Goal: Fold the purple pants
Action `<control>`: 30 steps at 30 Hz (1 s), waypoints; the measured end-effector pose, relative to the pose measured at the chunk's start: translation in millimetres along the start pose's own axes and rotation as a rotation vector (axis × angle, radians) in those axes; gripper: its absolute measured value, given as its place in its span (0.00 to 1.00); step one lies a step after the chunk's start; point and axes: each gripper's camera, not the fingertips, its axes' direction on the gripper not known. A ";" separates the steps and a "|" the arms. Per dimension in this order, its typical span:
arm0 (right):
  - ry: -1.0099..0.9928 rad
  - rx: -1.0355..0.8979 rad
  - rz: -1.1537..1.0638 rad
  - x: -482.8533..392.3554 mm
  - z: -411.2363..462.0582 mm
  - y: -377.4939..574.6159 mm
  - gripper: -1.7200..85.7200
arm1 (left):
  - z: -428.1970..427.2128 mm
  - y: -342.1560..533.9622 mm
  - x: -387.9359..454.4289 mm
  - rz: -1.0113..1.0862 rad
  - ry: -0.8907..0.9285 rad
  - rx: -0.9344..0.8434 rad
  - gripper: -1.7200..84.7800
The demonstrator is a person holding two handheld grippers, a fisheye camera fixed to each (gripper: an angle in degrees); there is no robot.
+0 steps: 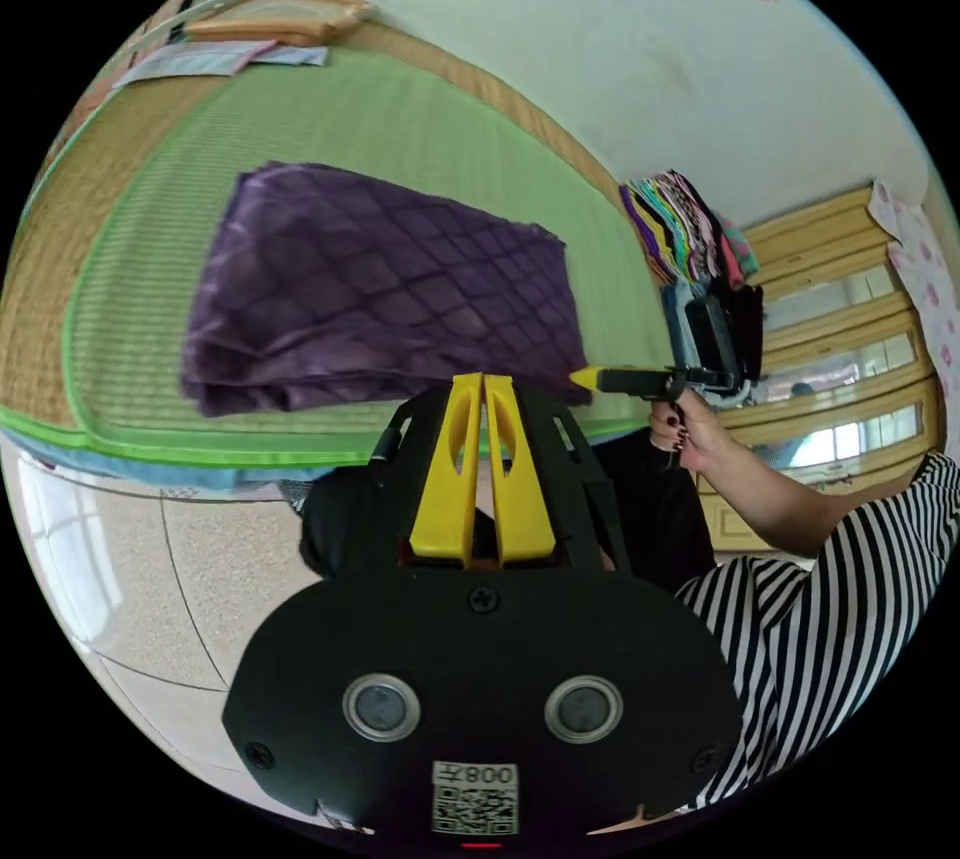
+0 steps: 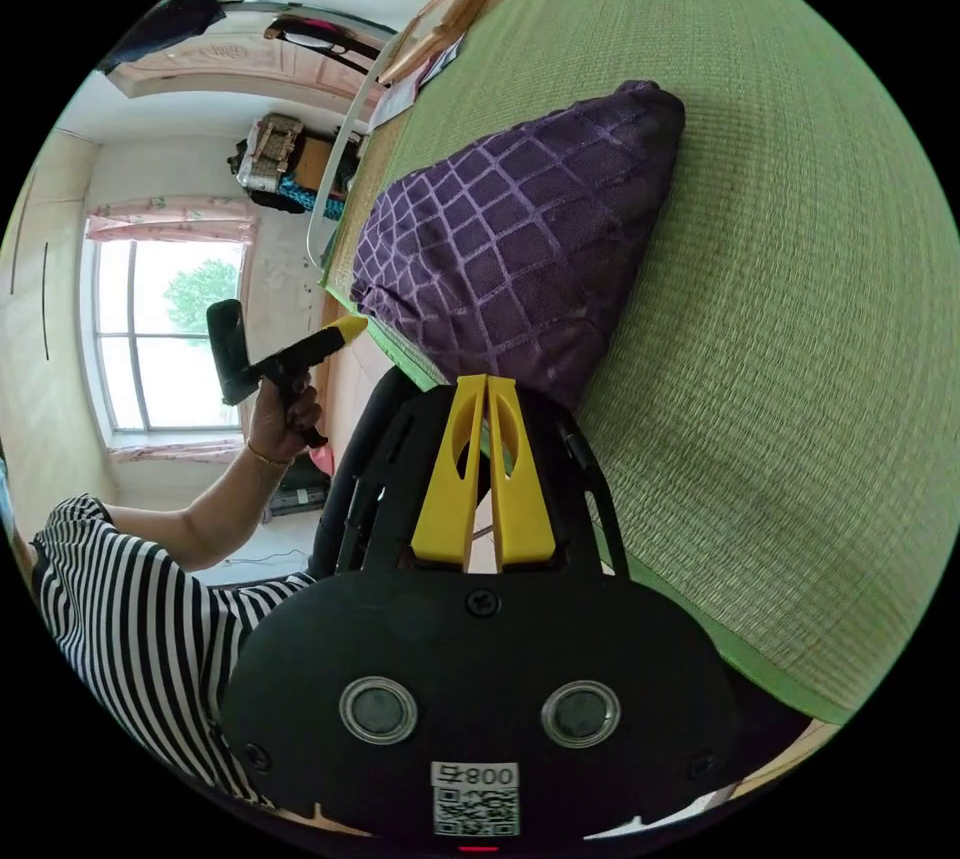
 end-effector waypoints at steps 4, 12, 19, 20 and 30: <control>-0.061 0.065 0.056 18.3 -2.7 14.6 0.02 | 35.4 -10.3 30.4 0.063 0.070 -0.106 0.04; -0.162 0.156 0.108 45.5 4.4 33.3 0.02 | 44.1 -10.0 38.8 -0.024 0.085 -0.032 0.04; -0.122 0.044 -0.002 17.1 51.0 -7.0 0.02 | 0.3 -14.7 -10.8 -0.197 -0.104 0.131 0.02; -0.098 0.016 -0.017 11.7 61.5 -14.6 0.02 | 5.2 -14.2 -18.6 -0.213 -0.160 0.075 0.02; -0.010 -0.116 -0.175 -48.9 137.2 -72.7 0.02 | -5.4 3.3 -27.3 -0.196 -0.179 0.163 0.02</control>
